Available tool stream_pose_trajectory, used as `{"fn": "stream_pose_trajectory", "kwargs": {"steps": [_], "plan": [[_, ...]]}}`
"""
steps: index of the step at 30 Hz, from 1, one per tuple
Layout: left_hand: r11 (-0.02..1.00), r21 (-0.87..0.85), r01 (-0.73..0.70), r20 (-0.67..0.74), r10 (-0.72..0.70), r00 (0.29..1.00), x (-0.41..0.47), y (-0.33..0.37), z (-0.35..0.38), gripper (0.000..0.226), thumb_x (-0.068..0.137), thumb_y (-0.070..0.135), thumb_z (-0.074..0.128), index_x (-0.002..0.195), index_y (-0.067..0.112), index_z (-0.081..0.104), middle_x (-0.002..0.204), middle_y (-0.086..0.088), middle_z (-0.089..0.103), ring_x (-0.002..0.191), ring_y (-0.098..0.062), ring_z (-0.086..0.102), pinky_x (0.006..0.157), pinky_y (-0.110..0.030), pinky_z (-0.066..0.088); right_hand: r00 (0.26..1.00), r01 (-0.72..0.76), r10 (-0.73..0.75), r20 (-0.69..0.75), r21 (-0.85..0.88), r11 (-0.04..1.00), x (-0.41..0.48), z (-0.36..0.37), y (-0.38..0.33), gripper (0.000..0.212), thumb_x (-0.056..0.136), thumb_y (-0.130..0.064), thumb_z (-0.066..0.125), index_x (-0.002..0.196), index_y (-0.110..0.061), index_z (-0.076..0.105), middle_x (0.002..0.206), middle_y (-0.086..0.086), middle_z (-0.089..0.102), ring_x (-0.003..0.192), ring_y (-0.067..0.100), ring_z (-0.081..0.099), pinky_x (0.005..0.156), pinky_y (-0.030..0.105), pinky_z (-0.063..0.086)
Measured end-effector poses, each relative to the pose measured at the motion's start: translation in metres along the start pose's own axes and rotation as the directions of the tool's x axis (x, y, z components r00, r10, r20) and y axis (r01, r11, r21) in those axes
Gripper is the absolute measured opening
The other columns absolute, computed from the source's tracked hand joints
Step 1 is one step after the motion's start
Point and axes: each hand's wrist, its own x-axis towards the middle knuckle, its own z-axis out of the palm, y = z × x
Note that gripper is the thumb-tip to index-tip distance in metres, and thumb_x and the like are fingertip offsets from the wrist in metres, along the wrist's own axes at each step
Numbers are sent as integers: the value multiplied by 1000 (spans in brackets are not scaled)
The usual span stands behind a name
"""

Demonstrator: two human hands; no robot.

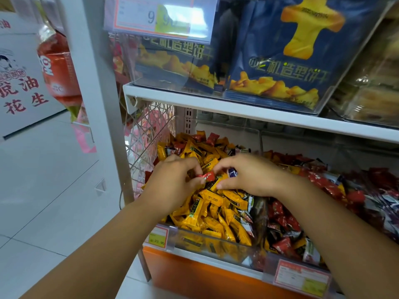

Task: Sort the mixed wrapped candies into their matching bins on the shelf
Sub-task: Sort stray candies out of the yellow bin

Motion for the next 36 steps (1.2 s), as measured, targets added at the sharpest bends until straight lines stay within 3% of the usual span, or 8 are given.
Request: {"fn": "stream_pose_trajectory", "kwargs": {"steps": [2, 7, 14, 20, 23, 28, 32, 36], "plan": [[1000, -27, 11, 22, -10, 1000, -2, -2, -2, 14, 83, 37, 71, 83, 36, 57, 89, 4, 55, 87, -16, 54, 80, -37, 48, 999, -1, 3, -32, 47, 999, -1, -3, -1, 34, 86, -40, 68, 119, -43, 60, 127, -11, 57, 109, 13, 57, 92, 37, 49], [999, 22, 31, 0, -31, 1000, -4, -8, -7, 15, 87, 34, 68, 83, 33, 53, 89, 6, 60, 89, -14, 53, 81, -35, 46, 998, -62, 59, -36, -84, 995, 2, -15, 4, 17, 92, -22, 63, 107, -22, 71, 115, -5, 65, 91, 6, 56, 63, 8, 34], [996, -52, 66, 76, -62, 995, -8, -21, -12, 18, 80, 39, 74, 94, 34, 63, 103, 15, 57, 104, -8, 50, 86, -27, 42, 990, -93, 126, 56, -406, 909, 12, -5, -7, 54, 90, -35, 64, 140, -31, 45, 136, 0, 53, 118, 22, 52, 92, 34, 47], [982, -75, 175, -70, -181, 981, 1, -24, -16, 52, 93, 28, 61, 142, 24, 43, 142, -1, 42, 129, -18, 42, 102, -26, 33, 996, -49, 80, 51, -446, 894, 15, 1, -2, 14, 89, -32, 64, 97, -29, 53, 89, -5, 57, 80, 14, 52, 61, 29, 40], [974, -61, 219, -30, -221, 975, 10, -26, -14, 57, 99, 18, 52, 151, 18, 28, 154, -5, 31, 140, -21, 31, 110, -27, 26, 997, -23, 55, 56, -464, 885, 13, 0, -2, 25, 90, -34, 62, 74, -26, 45, 82, -5, 54, 75, 14, 48, 57, 29, 35], [966, 44, 254, 34, -255, 966, 31, -30, -6, 59, 99, 10, 47, 152, 12, 21, 156, -11, 25, 142, -25, 24, 113, -27, 19, 998, 5, 23, 56, -453, 892, 12, 0, -1, 9, 90, -33, 62, 87, -32, 54, 76, -10, 49, 83, 14, 52, 57, 26, 33], [943, 205, 263, 84, -285, 955, 43, -28, 3, 54, 98, 7, 44, 150, 11, 27, 152, -11, 28, 135, -30, 27, 110, -33, 25, 999, 25, -3, 52, -434, 901, 9, -1, 1, 22, 91, -35, 61, 113, -35, 62, 93, -11, 56, 103, 16, 57, 70, 27, 35], [952, 139, 273, 80, -285, 955, 48, -28, -1, 53, 96, 10, 52, 146, 12, 35, 147, -11, 34, 132, -28, 38, 106, -31, 32, 999, 32, -20, 36, -391, 920, 7, -1, 3, 32, 93, -42, 58, 124, -35, 59, 127, -10, 59, 116, 16, 54, 81, 28, 41]]}}
